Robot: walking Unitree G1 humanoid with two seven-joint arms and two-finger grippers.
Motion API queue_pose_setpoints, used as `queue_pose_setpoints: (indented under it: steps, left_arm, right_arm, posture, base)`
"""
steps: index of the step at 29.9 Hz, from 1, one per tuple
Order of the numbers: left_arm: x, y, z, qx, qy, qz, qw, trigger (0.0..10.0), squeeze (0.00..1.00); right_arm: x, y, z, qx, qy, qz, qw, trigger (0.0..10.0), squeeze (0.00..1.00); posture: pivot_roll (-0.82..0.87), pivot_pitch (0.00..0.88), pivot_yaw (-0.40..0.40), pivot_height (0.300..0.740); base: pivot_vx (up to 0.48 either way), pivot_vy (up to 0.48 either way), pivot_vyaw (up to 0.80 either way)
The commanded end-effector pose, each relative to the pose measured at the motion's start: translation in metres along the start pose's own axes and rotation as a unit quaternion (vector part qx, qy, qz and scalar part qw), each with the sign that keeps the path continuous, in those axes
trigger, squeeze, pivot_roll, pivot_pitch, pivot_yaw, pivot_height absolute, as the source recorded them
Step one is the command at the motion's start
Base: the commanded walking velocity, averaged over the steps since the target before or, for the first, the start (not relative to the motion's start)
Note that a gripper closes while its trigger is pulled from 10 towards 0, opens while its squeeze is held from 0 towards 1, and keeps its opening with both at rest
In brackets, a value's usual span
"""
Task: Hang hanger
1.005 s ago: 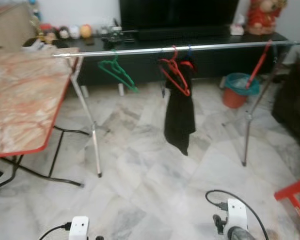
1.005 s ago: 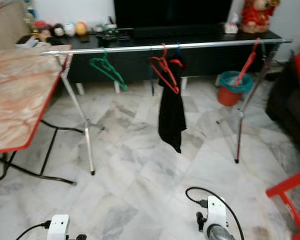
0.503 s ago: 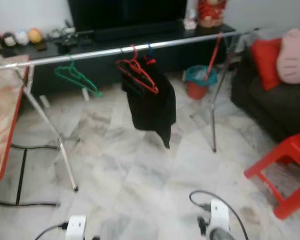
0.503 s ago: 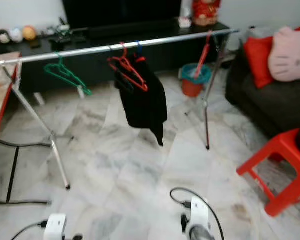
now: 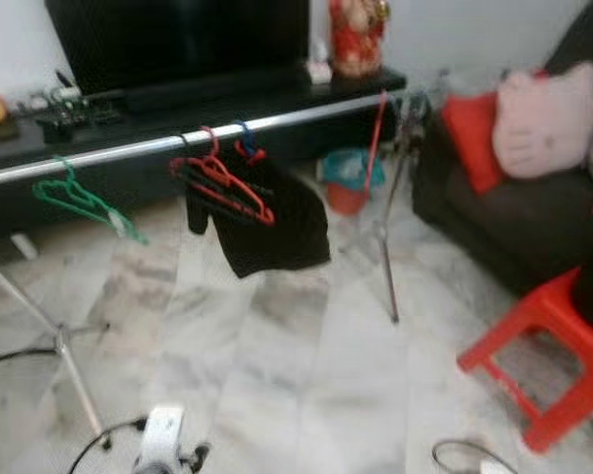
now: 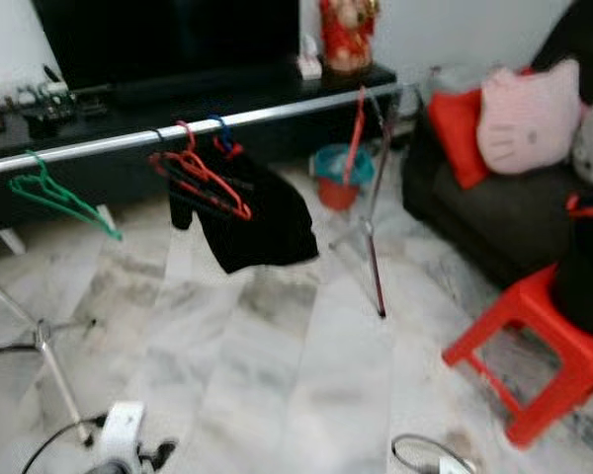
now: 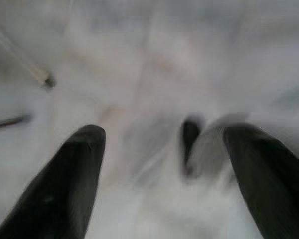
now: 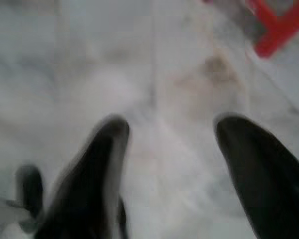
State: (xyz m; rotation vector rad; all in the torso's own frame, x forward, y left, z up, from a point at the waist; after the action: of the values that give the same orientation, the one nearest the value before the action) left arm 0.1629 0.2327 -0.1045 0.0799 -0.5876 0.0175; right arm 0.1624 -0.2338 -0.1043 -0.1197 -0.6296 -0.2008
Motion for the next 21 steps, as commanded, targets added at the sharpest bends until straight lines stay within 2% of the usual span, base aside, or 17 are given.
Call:
queue_pose_setpoints:
  steps: [1,4,8,11,15,21]
  left_arm:
    - [0.020,-0.013,-0.005,-0.016,-0.028,-0.006,0.999,10.0,0.00]
    - [0.020,-0.013,-0.005,-0.016,-0.028,-0.005,0.999,10.0,0.00]
    - [0.020,-0.014,-0.005,-0.017,-0.029,-0.001,0.999,10.0,0.00]
    - [0.018,-0.014,-0.004,-0.017,-0.027,0.000,0.999,10.0,0.00]
    - [0.017,-0.014,-0.004,-0.018,-0.025,0.001,1.000,10.0,0.00]
    - [0.016,-0.014,-0.004,-0.018,-0.024,0.000,1.000,10.0,0.00]
  right_arm:
    - [-0.027,-0.015,0.008,-0.019,0.043,-0.008,0.999,10.0,0.00]
    - [-0.029,-0.017,0.008,-0.018,0.043,-0.010,0.999,10.0,0.00]
    - [-0.035,-0.031,0.013,-0.025,0.047,-0.012,0.999,10.0,0.00]
    - [-0.019,-0.007,0.005,-0.014,0.033,-0.008,0.999,10.0,0.00]
    - [-0.017,-0.006,0.004,-0.015,0.031,-0.010,0.999,10.0,0.00]
    - [-0.016,-0.008,0.004,-0.017,0.026,-0.012,0.999,10.0,0.00]
  posture:
    - [-0.07,0.000,0.038,0.740]
    - [-0.07,0.000,0.040,0.740]
    - [-0.07,0.008,0.041,0.740]
    - [-0.07,0.022,0.041,0.740]
    - [-0.07,0.025,0.042,0.740]
    - [-0.08,0.036,0.047,0.740]
  base:
    - [0.356,0.000,-0.76]
    - [0.356,0.000,-0.75]
    - [0.354,0.000,-0.74]
    - [0.358,0.000,-0.74]
    - [0.357,0.000,-0.70]
    - [0.356,0.000,0.00]
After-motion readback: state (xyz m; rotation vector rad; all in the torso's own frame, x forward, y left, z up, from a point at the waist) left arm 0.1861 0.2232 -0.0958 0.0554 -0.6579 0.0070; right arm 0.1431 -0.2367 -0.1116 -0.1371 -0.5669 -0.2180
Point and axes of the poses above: a point about 5 cm out from each wrist's last joint towards the gripper, its own z axis pointing back from the gripper into the wrist, its own x axis along the axis of the wrist's last joint, y = z × x, the point moved 2 cm from there along -z, pointing out of the wrist towards the gripper
